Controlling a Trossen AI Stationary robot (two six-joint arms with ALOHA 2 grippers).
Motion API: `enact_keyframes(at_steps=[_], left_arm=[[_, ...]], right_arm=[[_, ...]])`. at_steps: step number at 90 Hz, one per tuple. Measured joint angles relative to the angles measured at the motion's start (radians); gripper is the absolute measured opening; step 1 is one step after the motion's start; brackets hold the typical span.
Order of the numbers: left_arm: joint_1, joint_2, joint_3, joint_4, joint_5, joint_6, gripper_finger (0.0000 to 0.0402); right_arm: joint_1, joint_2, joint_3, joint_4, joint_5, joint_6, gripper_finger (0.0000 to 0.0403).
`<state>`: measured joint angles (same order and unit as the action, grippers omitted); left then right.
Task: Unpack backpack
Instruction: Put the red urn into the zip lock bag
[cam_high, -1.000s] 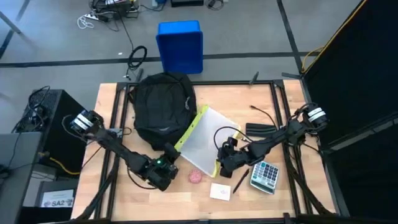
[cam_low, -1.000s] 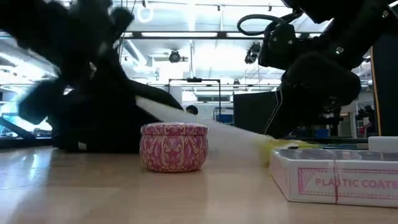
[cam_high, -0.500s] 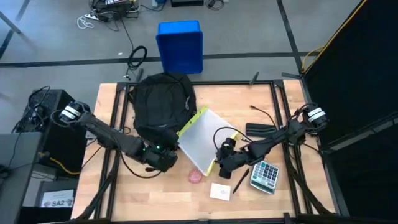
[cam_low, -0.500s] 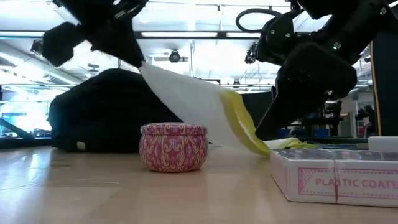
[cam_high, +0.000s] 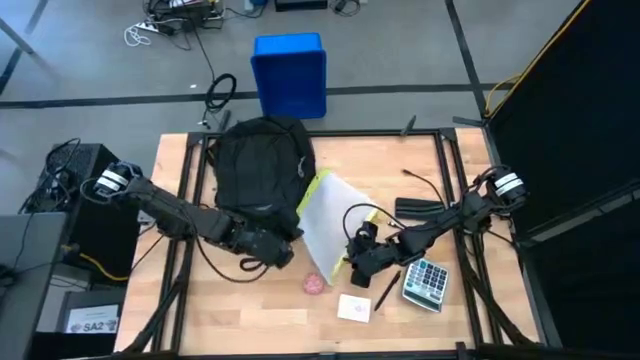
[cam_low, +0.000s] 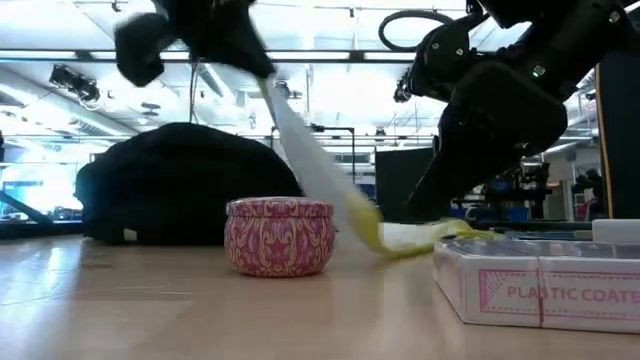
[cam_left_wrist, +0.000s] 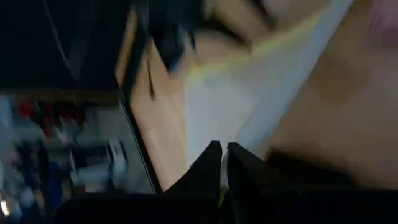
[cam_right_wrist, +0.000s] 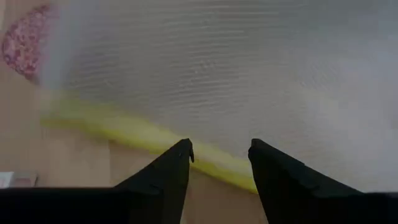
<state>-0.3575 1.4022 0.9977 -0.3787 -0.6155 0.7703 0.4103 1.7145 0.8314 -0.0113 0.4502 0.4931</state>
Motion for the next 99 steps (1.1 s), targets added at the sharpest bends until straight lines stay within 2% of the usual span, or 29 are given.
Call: enact_keyframes(at_steps=[12, 29, 44, 55, 73, 86, 99], left_arm=[[0.083, -0.003, 0.0, -0.151, -0.044, -0.171, 0.0], [0.139, -0.005, -0.034, -0.182, 0.036, -0.263, 0.0], [0.167, -0.044, -0.13, -0.09, 0.052, -0.361, 0.0], [0.169, -0.14, -0.24, 0.003, 0.053, -0.397, 0.0], [0.169, -0.323, -0.374, 0.037, 0.067, -0.534, 0.0], [0.168, -0.381, -0.407, 0.07, 0.109, -0.592, 0.0008], [0.168, -0.39, -0.406, 0.086, 0.112, -0.574, 0.0046]], right_arm=[[0.0, 0.0, 0.0, 0.011, 0.001, -0.006, 0.0142], [0.0, 0.0, 0.0, 0.022, 0.001, -0.024, 0.014], [0.0, 0.0, 0.0, 0.022, 0.001, -0.024, 0.0141], [0.002, 0.0, 0.0, 0.024, 0.001, -0.024, 0.0139], [0.002, 0.001, 0.0, 0.027, 0.001, -0.026, 0.0139], [-0.01, 0.001, -0.001, 0.029, 0.001, -0.026, 0.0138], [-0.014, 0.001, -0.001, 0.038, 0.001, -0.026, 0.0139]])
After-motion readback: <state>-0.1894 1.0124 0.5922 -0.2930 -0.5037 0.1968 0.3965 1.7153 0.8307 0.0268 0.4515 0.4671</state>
